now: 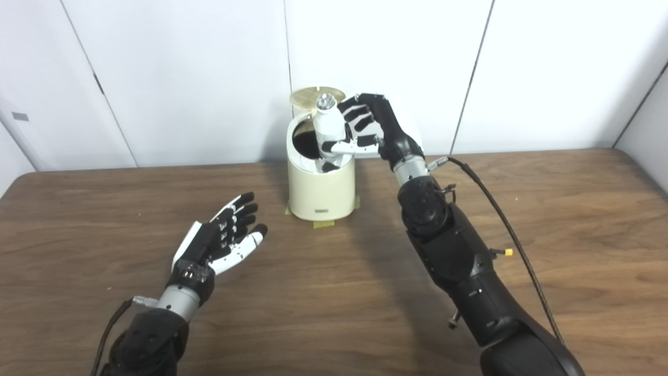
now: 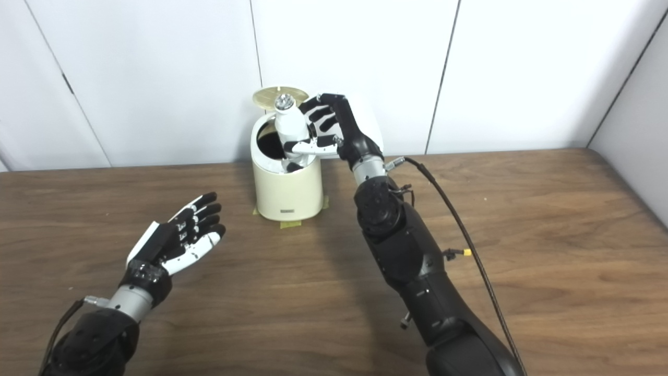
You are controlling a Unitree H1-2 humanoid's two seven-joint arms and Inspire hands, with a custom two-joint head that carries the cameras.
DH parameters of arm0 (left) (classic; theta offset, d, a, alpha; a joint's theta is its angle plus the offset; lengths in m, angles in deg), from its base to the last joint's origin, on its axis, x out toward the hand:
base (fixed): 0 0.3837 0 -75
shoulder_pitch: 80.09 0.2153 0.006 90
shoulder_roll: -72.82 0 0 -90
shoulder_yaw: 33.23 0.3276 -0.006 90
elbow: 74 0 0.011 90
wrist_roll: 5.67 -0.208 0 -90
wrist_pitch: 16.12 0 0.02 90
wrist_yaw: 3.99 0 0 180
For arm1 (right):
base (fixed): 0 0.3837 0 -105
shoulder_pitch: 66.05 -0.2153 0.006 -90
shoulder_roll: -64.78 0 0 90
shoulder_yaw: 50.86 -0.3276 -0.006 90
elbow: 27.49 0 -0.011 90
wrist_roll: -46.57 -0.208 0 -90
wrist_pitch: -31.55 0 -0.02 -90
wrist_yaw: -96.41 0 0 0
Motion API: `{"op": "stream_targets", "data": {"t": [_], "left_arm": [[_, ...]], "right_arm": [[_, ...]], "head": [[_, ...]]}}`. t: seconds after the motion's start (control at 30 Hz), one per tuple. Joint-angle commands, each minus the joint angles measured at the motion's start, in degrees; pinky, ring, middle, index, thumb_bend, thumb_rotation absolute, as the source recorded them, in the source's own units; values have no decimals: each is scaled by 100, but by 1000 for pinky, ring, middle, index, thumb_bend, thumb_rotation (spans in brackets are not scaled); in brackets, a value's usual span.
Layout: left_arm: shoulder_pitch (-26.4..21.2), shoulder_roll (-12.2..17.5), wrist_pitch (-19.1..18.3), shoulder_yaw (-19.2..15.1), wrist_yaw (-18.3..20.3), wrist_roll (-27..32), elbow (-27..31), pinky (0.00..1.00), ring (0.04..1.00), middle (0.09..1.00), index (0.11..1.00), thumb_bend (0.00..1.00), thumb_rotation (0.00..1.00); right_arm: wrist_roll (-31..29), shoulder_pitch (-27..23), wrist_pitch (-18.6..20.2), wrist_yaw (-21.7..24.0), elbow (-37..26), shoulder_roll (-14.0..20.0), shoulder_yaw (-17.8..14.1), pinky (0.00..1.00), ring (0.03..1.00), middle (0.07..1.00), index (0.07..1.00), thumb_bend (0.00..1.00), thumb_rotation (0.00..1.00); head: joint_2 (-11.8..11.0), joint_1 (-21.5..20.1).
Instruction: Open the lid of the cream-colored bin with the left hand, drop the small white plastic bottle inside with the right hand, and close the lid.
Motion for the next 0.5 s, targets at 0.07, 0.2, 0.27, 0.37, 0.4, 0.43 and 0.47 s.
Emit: {"op": "stream_targets", "data": {"t": [0.07, 0.2, 0.27, 0.37, 0.4, 0.43, 0.47], "left_arm": [[-268, 54, 207, -11, -1, -31, 127, 950, 914, 915, 954, 407, 230], [-268, 62, 261, -2, 13, -24, 109, 949, 918, 920, 958, 391, 217], [-269, 61, 309, -3, 22, -13, 84, 932, 916, 920, 957, 390, 214], [-274, 32, 296, -20, 11, 22, 77, 929, 916, 921, 956, 389, 210], [-276, 27, 294, -28, 17, 47, 70, 929, 915, 921, 956, 388, 208], [-278, 27, 296, -33, 22, 65, 63, 937, 918, 923, 959, 389, 206], [-279, 35, 307, -30, 27, 68, 56, 942, 920, 925, 960, 389, 205]], "right_arm": [[76, -286, -7, 29, -173, 77, 23, 486, 608, 683, 671, 864, 127], [91, -293, -1, 28, -171, 90, 36, 490, 613, 691, 692, 873, 121], [101, -296, -9, 20, -155, 98, 41, 490, 614, 690, 702, 878, 125], [99, -294, 3, 22, -147, 106, 43, 490, 613, 687, 709, 881, 129], [105, -289, 3, 21, -151, 111, 45, 490, 612, 687, 710, 881, 130], [110, -286, 1, 19, -153, 113, 47, 491, 612, 685, 706, 879, 129], [107, -282, -4, 20, -156, 114, 45, 491, 611, 684, 704, 879, 128]], "head": [[1, -2], [10, -15], [10, -16], [12, -12], [12, -12], [14, -11], [14, -11]]}}
